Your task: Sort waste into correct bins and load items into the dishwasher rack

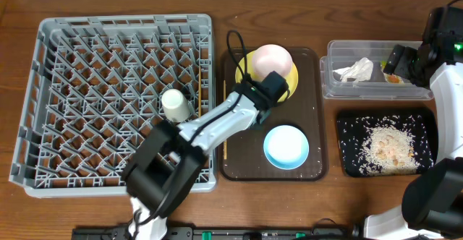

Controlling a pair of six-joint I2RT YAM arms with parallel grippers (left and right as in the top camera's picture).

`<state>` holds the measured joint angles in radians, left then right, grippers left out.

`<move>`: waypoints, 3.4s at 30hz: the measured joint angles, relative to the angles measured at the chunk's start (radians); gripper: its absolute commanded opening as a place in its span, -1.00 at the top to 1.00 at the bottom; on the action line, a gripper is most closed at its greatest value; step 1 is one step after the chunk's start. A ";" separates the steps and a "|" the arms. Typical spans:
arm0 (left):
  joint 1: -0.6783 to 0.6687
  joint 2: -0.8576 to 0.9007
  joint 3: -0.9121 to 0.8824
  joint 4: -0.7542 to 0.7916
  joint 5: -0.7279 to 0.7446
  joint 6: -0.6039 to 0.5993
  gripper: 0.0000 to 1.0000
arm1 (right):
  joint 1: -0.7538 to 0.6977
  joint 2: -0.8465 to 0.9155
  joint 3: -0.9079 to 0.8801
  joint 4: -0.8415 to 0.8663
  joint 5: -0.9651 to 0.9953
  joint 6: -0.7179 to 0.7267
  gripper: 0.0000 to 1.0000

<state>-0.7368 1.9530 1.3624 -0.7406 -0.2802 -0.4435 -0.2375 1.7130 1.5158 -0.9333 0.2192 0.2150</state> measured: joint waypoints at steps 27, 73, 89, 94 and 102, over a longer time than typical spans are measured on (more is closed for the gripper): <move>-0.028 0.103 -0.046 -0.060 -0.139 -0.080 0.88 | 0.000 0.000 0.000 0.000 0.000 0.000 -0.99; 0.027 -0.040 0.004 -0.071 -0.097 -0.107 0.88 | 0.000 0.000 0.000 0.000 0.000 0.000 -0.99; 0.009 0.136 0.005 -0.077 -0.140 -0.106 0.88 | 0.000 0.000 0.000 0.000 0.000 0.000 -0.99; 0.011 0.136 0.014 -0.090 -0.125 -0.106 0.81 | 0.000 0.000 0.000 0.000 0.000 0.000 -0.99; 0.041 0.055 0.080 -0.093 -0.077 -0.106 0.42 | 0.000 0.000 0.000 0.000 0.000 0.000 -0.98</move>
<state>-0.6956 2.0075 1.4422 -0.8337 -0.3573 -0.5495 -0.2375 1.7130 1.5158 -0.9337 0.2192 0.2150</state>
